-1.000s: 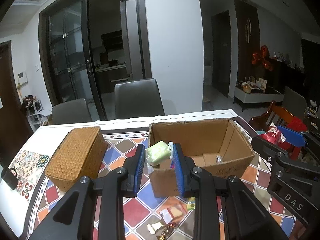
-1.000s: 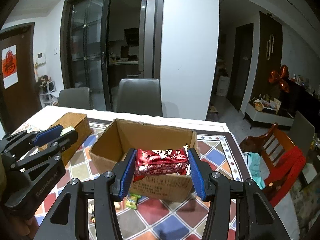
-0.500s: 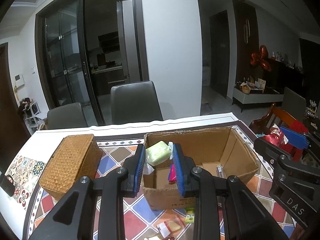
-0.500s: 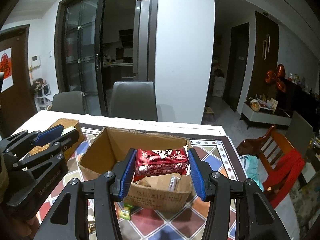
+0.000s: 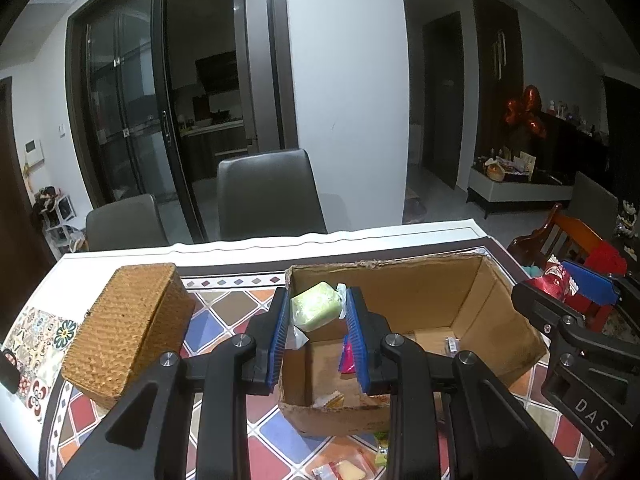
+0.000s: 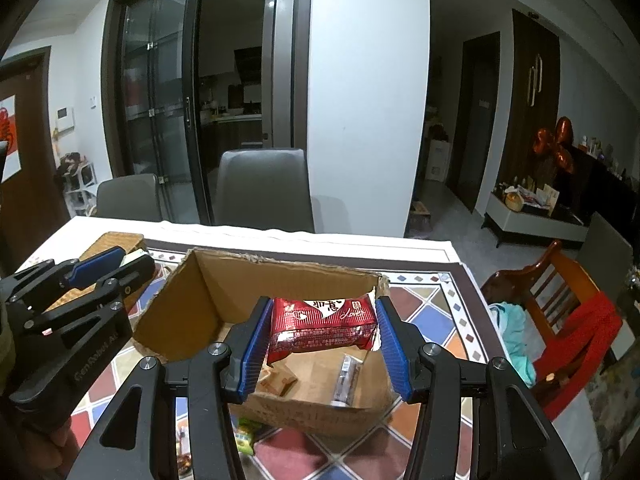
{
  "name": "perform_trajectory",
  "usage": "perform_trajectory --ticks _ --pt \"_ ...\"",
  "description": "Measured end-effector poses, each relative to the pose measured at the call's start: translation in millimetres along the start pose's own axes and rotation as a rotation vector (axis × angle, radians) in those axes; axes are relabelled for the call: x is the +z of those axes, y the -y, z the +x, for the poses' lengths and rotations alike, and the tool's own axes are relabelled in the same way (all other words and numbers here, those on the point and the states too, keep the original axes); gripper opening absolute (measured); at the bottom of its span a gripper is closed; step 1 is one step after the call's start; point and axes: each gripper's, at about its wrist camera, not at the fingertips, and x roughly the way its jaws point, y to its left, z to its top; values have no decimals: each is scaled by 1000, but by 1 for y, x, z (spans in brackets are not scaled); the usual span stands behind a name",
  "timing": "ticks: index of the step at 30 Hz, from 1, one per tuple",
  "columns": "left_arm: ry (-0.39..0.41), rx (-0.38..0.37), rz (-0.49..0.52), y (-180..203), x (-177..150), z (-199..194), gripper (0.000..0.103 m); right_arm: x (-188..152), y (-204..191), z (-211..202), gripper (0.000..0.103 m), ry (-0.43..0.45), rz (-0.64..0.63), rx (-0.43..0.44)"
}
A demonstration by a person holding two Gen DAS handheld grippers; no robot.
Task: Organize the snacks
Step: 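Lower both snacks into the box and open both tools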
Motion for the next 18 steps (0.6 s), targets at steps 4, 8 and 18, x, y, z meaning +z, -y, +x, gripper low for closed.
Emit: perform_trajectory --ticks 4,8,18 --pt "-15 -7 -1 -1 0 12 29 -1 0 13 53 -18 6 9" --pt "-28 -15 6 0 -1 23 29 -1 4 24 53 -34 15 15" --pt "-41 -7 16 -1 -5 33 43 -4 7 39 58 -55 11 23"
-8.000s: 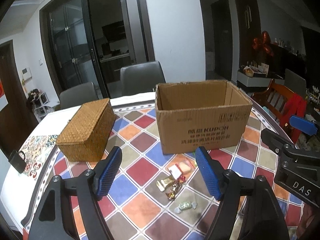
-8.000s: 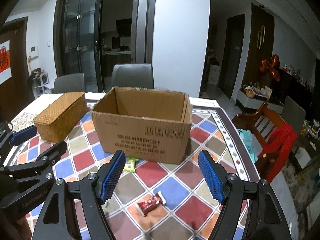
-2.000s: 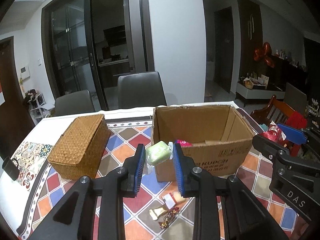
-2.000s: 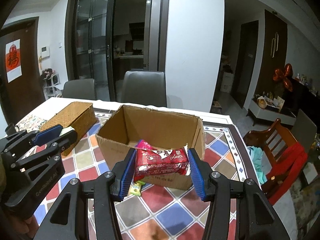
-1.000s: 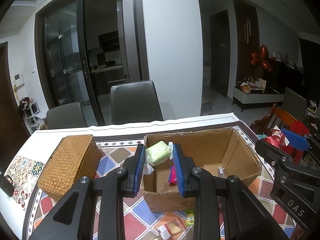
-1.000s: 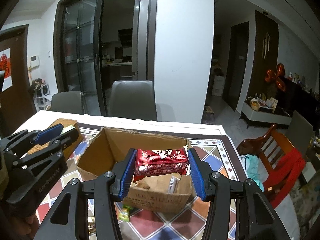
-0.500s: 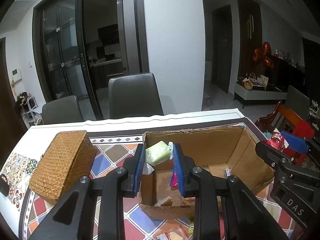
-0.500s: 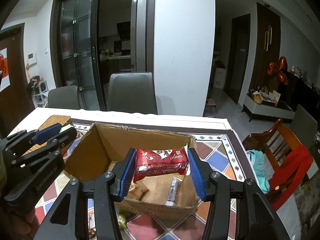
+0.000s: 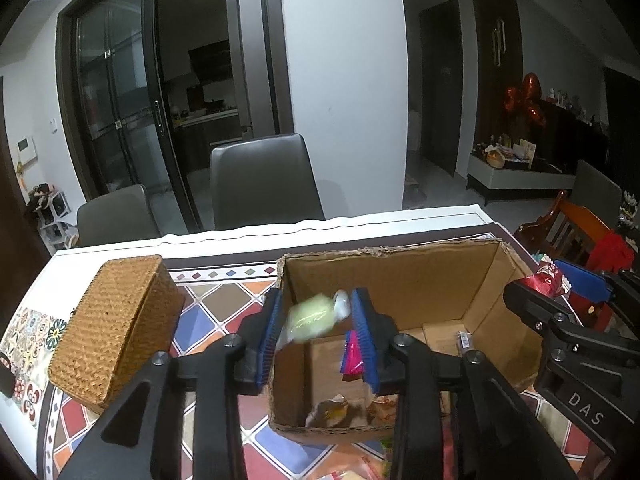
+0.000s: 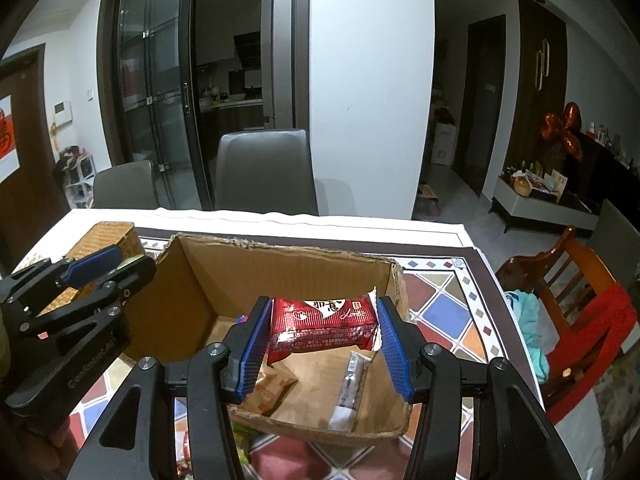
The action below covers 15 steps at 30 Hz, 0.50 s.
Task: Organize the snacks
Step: 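Lower both snacks into the box and open both tools, then move both open tools back toward the remaining snacks on the table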
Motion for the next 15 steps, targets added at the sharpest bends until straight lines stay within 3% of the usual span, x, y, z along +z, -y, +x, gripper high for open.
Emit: perform_trajectory --ticks 3,6,11,15 --pt "11 11 1 -1 0 -4 57 -1 2 1 71 4 5 -7" --pt "20 25 10 -2 0 -8 63 0 -1 -3 78 24 -9 -25" --pt "31 49 -8 -9 0 -16 77 1 2 -8 82 28 10 -43" --pt "38 66 -13 -13 -1 -24 80 0 2 -14 82 32 15 -48"
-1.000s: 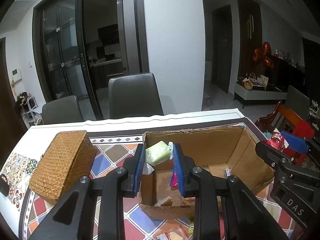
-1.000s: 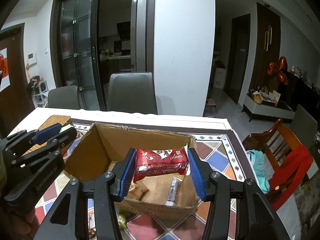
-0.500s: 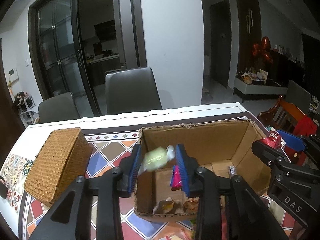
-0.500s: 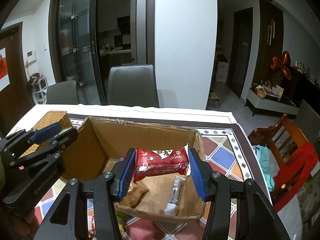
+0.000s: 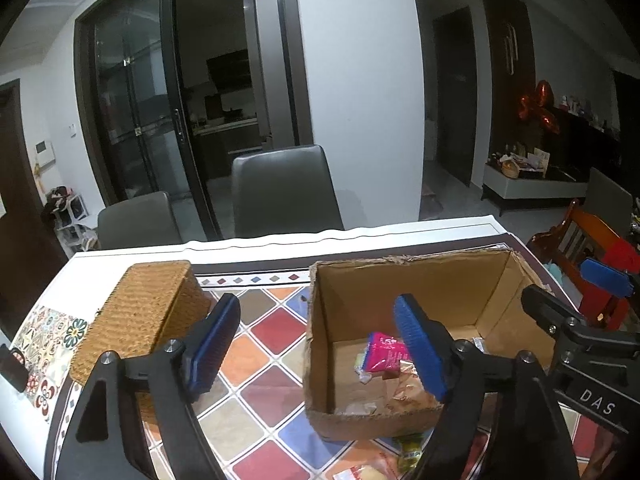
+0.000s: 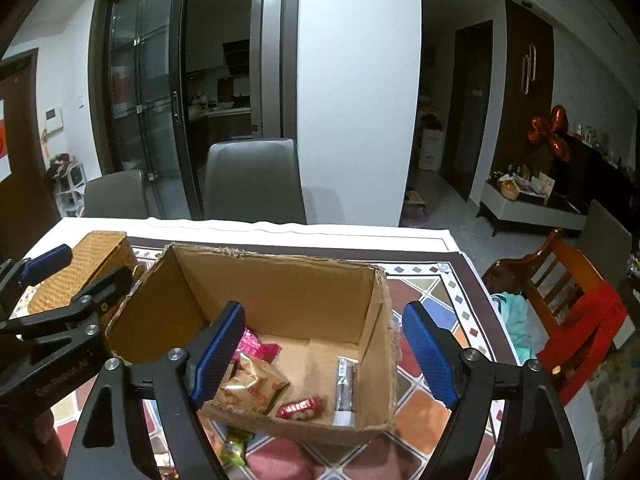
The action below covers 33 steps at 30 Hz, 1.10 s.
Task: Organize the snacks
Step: 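Move both open tools back toward the remaining snacks on the table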
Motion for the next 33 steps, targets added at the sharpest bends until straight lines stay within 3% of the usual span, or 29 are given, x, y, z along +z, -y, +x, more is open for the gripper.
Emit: perform_trajectory --ticks 33 --pt "38 43 -10 -30 -27 -85 80 -16 -30 -81 82 80 -25 6"
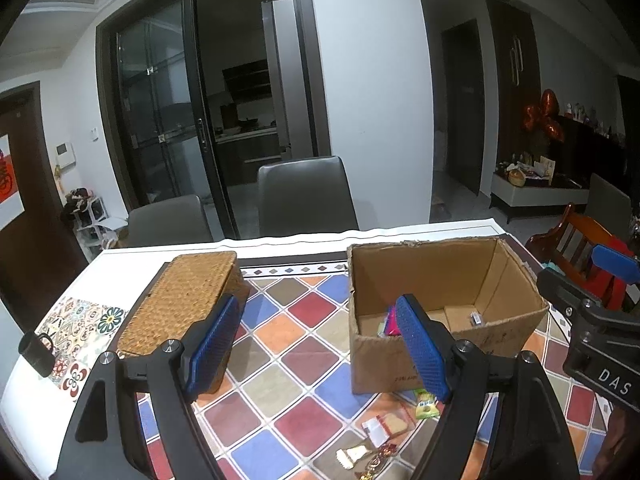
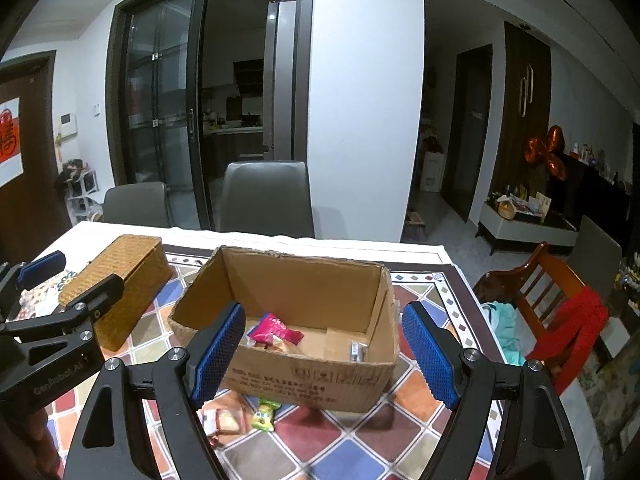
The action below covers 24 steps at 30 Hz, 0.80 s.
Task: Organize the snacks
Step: 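Move both open tools back toward the remaining snacks on the table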
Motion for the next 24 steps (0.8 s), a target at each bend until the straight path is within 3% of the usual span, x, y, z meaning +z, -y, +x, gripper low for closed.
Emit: perform_trajectory --ticks 24 --pt "5 21 -9 -1 -40 -33 80 -30 -9 -24 82 -16 -44 11"
